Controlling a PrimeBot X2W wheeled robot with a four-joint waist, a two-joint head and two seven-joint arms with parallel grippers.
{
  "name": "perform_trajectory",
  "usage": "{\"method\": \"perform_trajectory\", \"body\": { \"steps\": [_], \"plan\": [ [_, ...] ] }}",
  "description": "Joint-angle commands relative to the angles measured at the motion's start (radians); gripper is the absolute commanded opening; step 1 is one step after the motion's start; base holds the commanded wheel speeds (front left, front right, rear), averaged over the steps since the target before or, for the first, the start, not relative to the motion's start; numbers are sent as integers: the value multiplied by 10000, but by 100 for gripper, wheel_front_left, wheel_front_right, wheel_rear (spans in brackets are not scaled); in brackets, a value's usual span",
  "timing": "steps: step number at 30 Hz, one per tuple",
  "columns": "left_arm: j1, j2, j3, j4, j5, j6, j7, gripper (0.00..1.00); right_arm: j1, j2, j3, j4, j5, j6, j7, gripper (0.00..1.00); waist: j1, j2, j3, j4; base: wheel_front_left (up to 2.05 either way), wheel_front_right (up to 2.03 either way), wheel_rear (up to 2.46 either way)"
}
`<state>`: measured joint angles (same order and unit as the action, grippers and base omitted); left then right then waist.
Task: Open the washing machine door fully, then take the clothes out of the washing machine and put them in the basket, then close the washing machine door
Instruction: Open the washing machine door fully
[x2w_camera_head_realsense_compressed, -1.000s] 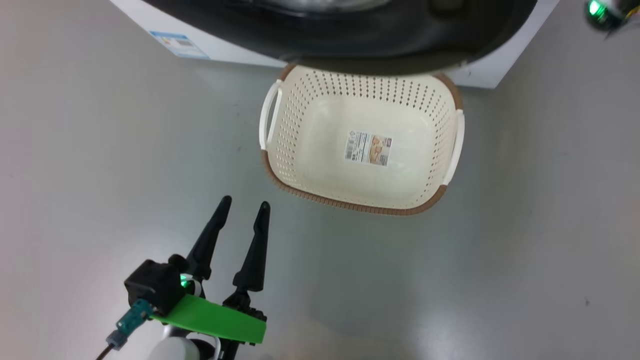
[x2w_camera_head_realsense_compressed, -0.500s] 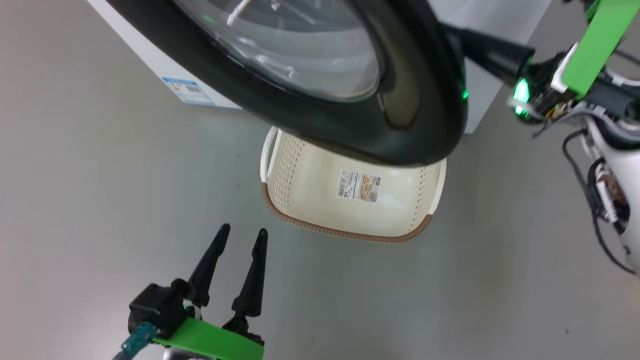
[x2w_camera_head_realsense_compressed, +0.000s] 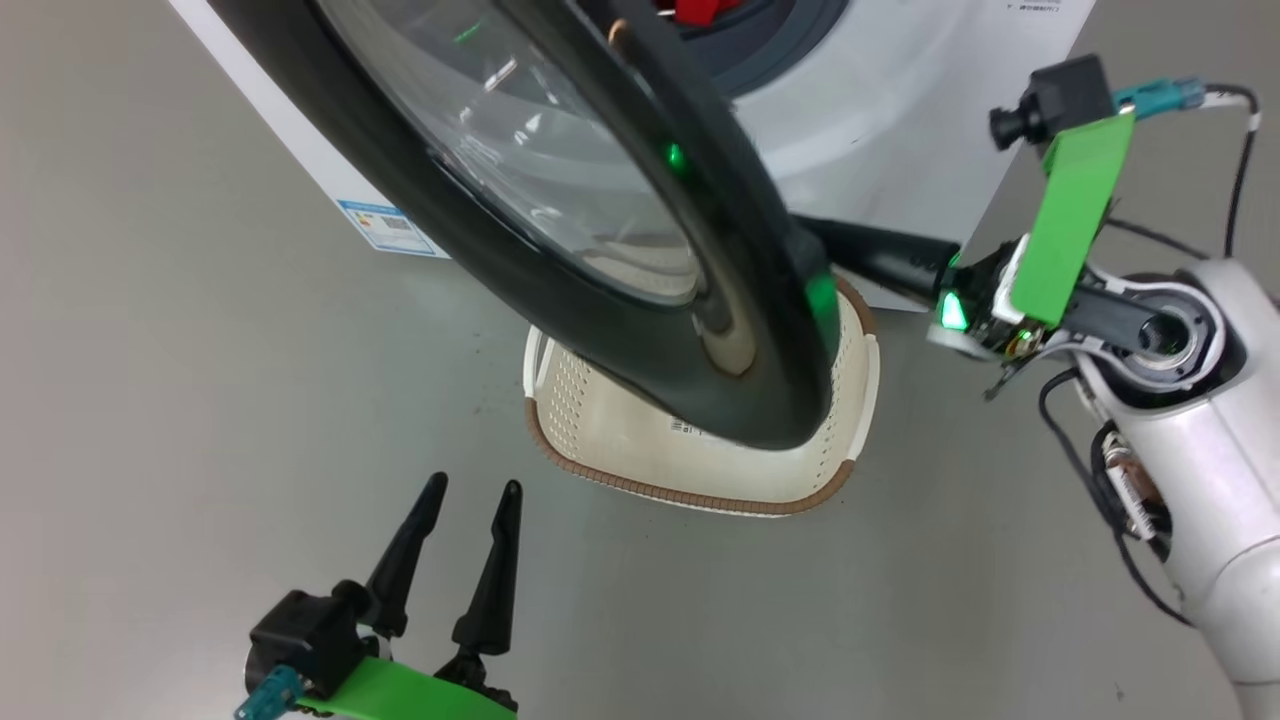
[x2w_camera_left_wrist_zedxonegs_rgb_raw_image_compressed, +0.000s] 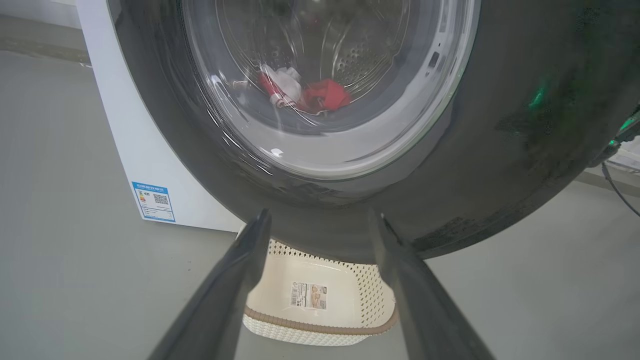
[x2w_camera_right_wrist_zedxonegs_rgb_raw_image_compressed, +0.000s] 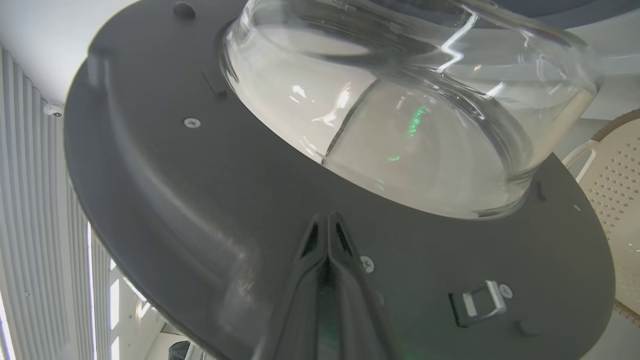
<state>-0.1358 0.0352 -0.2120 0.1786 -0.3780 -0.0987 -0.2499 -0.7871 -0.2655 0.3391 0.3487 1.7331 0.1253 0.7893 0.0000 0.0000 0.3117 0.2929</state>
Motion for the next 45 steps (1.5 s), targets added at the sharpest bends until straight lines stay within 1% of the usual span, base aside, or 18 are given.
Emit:
{"method": "perform_trajectory", "body": {
  "steps": [1, 9, 10, 11, 14, 15, 16, 21, 28, 41, 45],
  "plan": [
    [155, 150, 403, -253, 84, -29, -118, 100, 237, 249, 126, -360, -116, 54, 63, 0, 0, 0, -36, -21, 0, 0, 0],
    [201, 150, 498, -283, 130, -15, -118, 100, 483, 455, -64, -463, -518, 54, -133, 0, 0, 0, -135, -80, 0, 0, 0],
    [208, 150, 528, -281, 136, -16, -118, 100, 506, 458, -93, -469, -634, 54, -218, 7, 0, 0, -158, -102, 0, 0, 0],
    [216, 150, 566, -289, 135, -20, -118, 100, 541, 480, -129, -467, -721, 54, -309, 25, 0, 0, -184, -133, 0, 0, 0],
    [261, 150, 673, -286, 124, -43, -118, 100, 741, 511, -268, -463, -914, 54, -541, 53, 0, 0, -285, -225, 0, 0, 0],
    [261, 150, 673, -286, 124, -43, -118, 100, 741, 511, -268, -463, -914, 54, -541, 53, 0, 0, -285, -225, 0, 0, 0],
    [294, 150, 752, -278, 138, -61, -118, 100, 919, 501, -344, -440, -1046, 54, -690, 100, 0, 0, -341, -320, 0, 0, 0],
    [378, 150, 910, -213, 224, -112, -118, 100, 1334, 451, -549, -379, -1236, 54, -1018, 100, 0, 0, -497, -545, 0, 0, 0],
    [537, 150, 1185, -225, 317, -225, -118, 100, 2332, 354, -984, -256, -1416, 54, -1659, 100, 0, 0, -800, -948, 0, 0, 0],
    [887, 150, 1567, -95, 535, -294, -118, 100, 4693, 292, -1267, -136, -1719, 54, -2762, 100, 0, 0, -1306, -1570, 0, 0, 0],
    [972, 150, 1630, -51, 584, -303, -118, 100, 5241, 203, -1221, -101, -2061, 54, -3258, 100, 0, 0, -1365, -1761, 0, 0, 0]
  ]
}}
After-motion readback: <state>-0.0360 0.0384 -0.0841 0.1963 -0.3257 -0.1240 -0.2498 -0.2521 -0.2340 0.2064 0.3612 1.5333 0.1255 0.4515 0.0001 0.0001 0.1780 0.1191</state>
